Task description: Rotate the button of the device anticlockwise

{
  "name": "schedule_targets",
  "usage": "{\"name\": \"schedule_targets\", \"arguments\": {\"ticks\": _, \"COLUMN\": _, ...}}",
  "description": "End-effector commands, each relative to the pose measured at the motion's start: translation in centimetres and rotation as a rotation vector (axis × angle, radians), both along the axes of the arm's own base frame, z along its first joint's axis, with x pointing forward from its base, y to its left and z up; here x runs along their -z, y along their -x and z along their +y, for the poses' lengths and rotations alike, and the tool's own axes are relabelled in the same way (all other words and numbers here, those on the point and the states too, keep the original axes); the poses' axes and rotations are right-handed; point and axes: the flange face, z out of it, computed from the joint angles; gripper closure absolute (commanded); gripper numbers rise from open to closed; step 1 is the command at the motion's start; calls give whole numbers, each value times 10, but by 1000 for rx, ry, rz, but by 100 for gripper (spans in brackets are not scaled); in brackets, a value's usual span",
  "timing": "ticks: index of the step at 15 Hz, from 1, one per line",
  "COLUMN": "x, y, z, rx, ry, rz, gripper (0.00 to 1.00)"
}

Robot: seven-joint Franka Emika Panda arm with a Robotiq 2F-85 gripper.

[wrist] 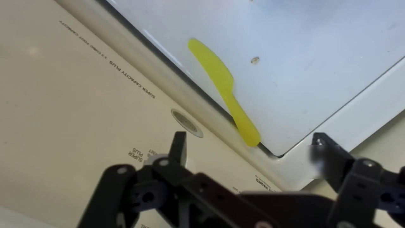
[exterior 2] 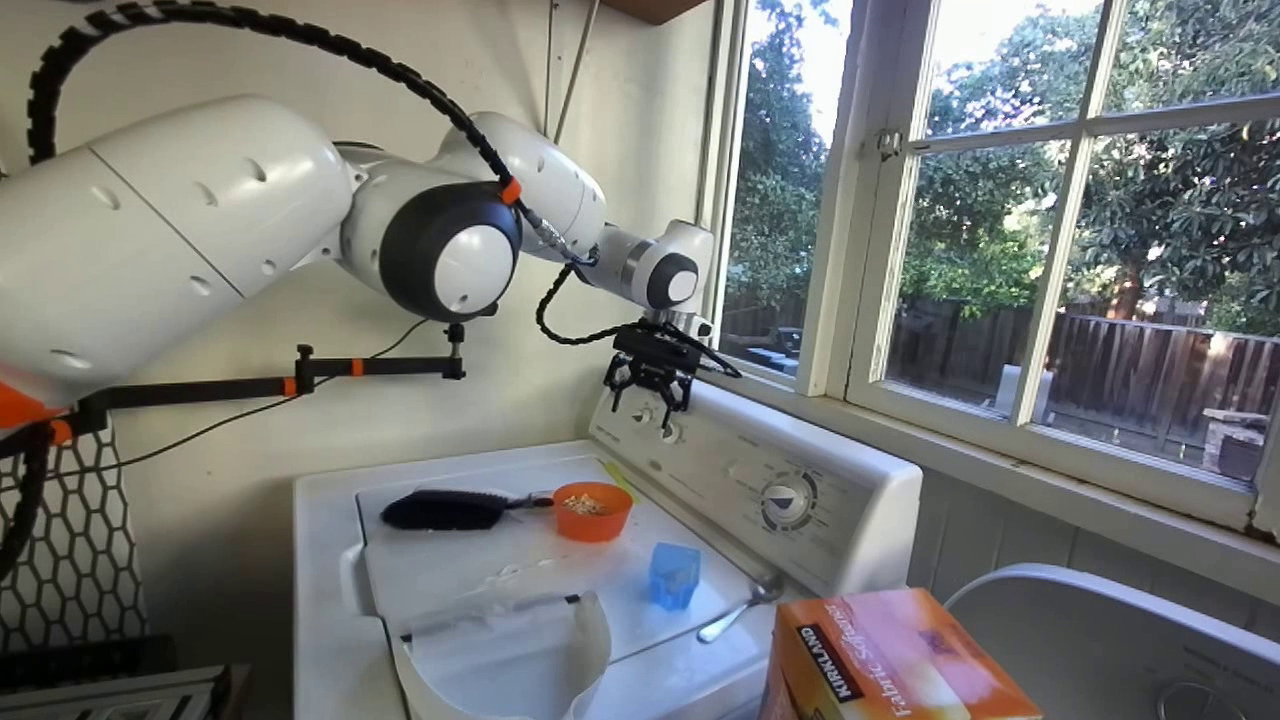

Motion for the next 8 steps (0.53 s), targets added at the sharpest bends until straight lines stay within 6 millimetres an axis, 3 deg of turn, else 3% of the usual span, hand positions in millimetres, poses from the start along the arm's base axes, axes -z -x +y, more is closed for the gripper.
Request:
{"name": "schedule_targets", "arguments": {"ticks": 1, "x": 0, "y": -1, "z": 2, "rx": 13, "ry": -7, "rz": 4, "gripper": 0}}
{"name": "schedule_targets", "arguments": {"ticks": 8, "x": 1, "y": 8, "z": 28, "rx": 50, "ry": -27, "rz": 11, "gripper": 0}}
